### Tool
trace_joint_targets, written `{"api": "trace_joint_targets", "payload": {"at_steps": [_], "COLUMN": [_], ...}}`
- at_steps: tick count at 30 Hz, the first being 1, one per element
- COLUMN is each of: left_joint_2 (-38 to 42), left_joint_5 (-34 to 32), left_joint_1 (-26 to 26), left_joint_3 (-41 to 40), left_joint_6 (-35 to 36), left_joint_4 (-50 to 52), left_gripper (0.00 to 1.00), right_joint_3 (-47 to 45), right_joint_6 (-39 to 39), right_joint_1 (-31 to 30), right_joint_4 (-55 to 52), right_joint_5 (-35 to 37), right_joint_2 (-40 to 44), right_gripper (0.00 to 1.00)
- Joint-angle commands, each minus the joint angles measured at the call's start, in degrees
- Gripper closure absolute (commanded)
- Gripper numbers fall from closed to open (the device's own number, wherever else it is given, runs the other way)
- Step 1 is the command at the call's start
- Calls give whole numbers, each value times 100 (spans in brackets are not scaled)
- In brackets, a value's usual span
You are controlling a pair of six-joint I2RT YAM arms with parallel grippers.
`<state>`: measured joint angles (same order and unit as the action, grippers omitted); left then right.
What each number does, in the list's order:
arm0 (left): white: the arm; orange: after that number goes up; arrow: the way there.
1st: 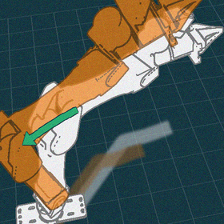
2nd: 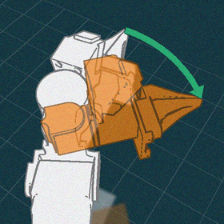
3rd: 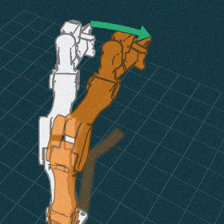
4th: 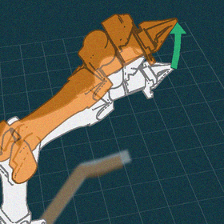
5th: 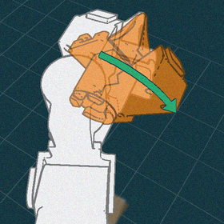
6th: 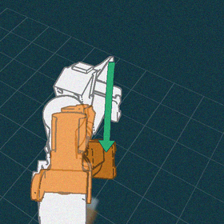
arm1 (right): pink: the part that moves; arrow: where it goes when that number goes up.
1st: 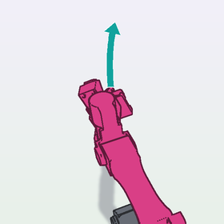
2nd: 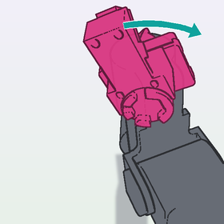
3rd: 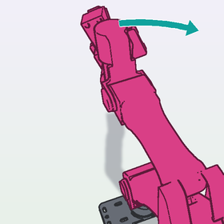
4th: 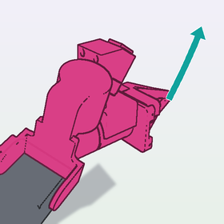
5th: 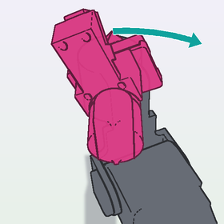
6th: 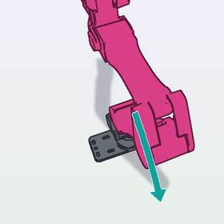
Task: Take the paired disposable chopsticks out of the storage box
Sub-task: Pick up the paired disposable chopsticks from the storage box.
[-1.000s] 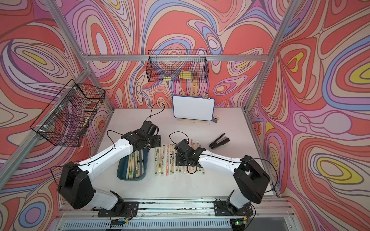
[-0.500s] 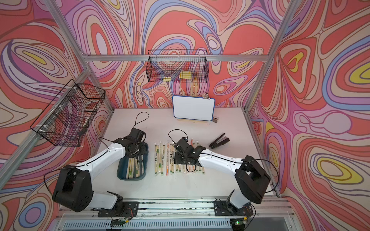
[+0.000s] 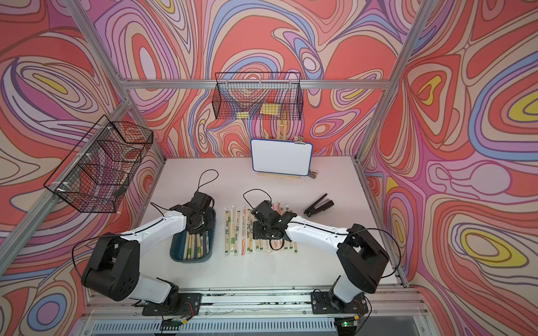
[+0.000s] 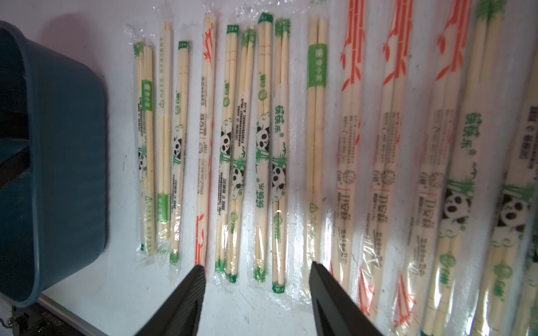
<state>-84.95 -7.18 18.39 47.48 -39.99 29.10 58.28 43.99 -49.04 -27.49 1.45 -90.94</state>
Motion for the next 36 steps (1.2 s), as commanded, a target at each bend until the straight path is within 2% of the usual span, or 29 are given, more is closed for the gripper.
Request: {"api": "trace_joint_targets", "payload": {"at_steps": [1,8,15,18,24,26,36], "left_joint_2": [-152,-317,-503,-566,-604,-593,-397], "left_joint_5": [63,32,6,-22,-33,-38,-88], "left_joint_1": [-30,-29,-31,-29,-32,-31,-34], "left_joint_3": [-121,-213,-240,-232,-227,-222,-149], "left_joint_6": [-114,-128,-115,-106,-88,-79,-62], "left_joint_4": [-158,-264,-332,-344,-344,-335,-194], "left_gripper": [62,62,67,75,80,85,100], "right_joint_3": [158,125,125,131,157,174,192], "right_joint_6": [-57,-54,-49,-48,-48,-46,-50], "right_joint_1": [27,32,32,26,24,26,30], "right_joint_4": [8,37,100,114,103,105,121], "right_joint_5": [-7,-6,-39,-60,-49,-49,-84], "right_joint_2": [-100,-98,-106,-100,-121,-139,-163], "right_gripper": [37,37,37,37,37,37,37]}}
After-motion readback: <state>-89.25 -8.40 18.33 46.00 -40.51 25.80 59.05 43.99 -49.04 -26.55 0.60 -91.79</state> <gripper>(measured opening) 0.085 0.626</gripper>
